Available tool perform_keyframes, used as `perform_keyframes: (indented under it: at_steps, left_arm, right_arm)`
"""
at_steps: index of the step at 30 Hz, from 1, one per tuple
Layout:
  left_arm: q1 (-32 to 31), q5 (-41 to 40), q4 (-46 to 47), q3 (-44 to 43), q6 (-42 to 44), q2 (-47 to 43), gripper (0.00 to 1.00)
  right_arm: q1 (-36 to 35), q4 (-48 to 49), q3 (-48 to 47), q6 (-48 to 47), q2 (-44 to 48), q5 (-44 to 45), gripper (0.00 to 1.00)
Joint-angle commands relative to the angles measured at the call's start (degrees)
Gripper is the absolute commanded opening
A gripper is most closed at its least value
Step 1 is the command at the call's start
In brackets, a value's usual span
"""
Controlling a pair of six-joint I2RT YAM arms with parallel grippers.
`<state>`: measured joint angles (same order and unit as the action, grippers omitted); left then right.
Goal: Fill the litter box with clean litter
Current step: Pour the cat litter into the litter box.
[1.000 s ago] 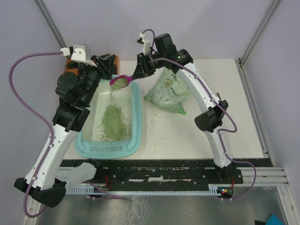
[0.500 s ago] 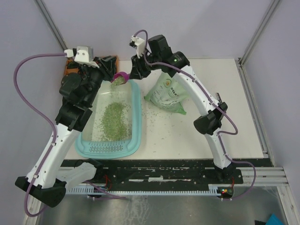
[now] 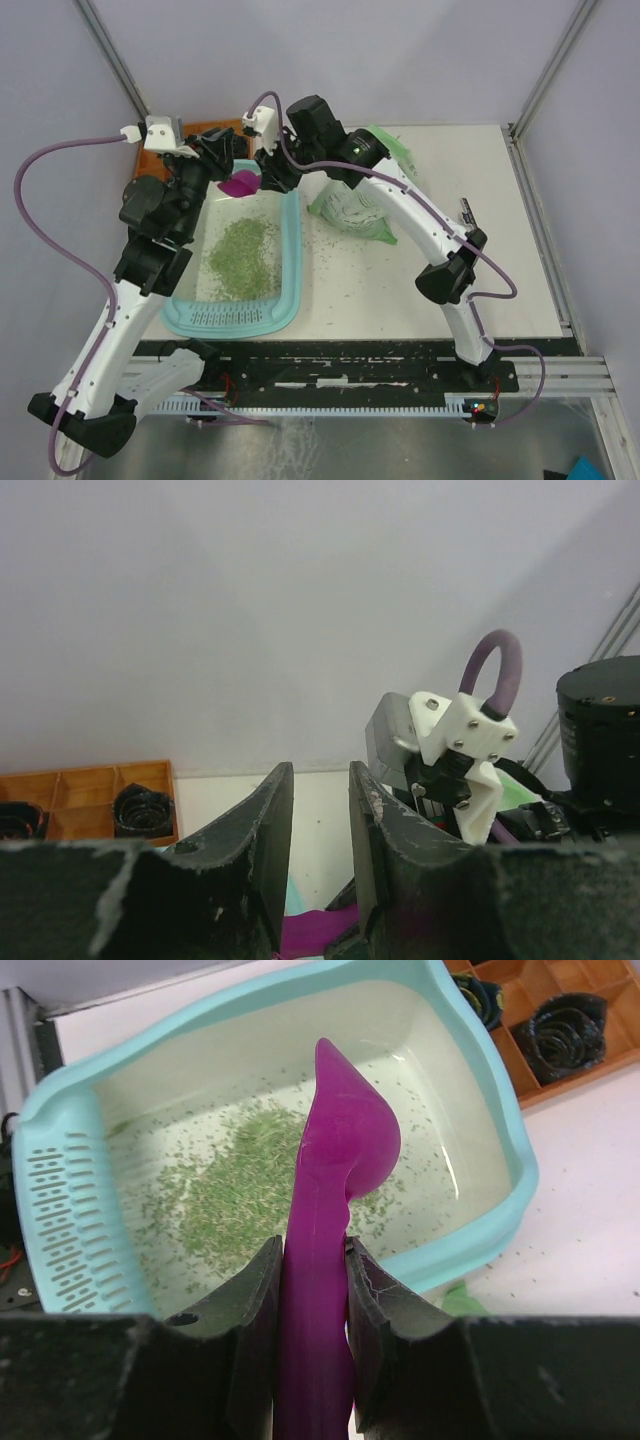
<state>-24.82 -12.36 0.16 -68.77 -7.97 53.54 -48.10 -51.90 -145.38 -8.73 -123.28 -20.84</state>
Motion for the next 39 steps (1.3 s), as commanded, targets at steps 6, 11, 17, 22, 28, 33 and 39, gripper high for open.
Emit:
perform_keyframes:
  at_steps: [6, 11, 17, 22, 28, 33, 39]
  left_arm:
    - [0.12, -1.42, 3.63, -0.22, 2.63, -0.89, 0.36]
    - [0.18, 0.43, 2.94, -0.65, 2.52, -0.27, 0.43]
    - [0.13, 4.37, 4.01, -1.28, 1.1, 2.96, 0.51]
    - [0.13, 10.19, 3.63, -4.95, 0.39, 10.27, 0.53]
    - [0.12, 24.56, 3.36, -14.25, -2.35, 22.99, 0.53]
    - [0.13, 35.8, 5.33, -21.88, -4.78, 33.95, 0.59]
    - [0.96, 49.11, -1.67, -35.36, -3.87, 47.73, 0.65]
  right_arm:
    - [0.52, 4.19, 0.38, -1.45, 2.64, 6.04, 0.02]
    - [4.26, 3.65, -1.37, 5.19, 2.78, 5.7, 0.01]
    - [17.41, 2.9, -3.0, 21.06, 6.19, -4.61, 0.02]
    - [27.81, 3.12, 4.47, 26.44, 13.64, -10.0, 0.02]
    - [44.6, 6.36, 11.04, 36.92, 21.54, -19.2, 0.02]
    - [58.46, 6.12, 14.6, 43.36, 24.76, -29.39, 0.02]
    - [66.85, -5.55, 15.89, 33.88, 26.6, -34.5, 0.02]
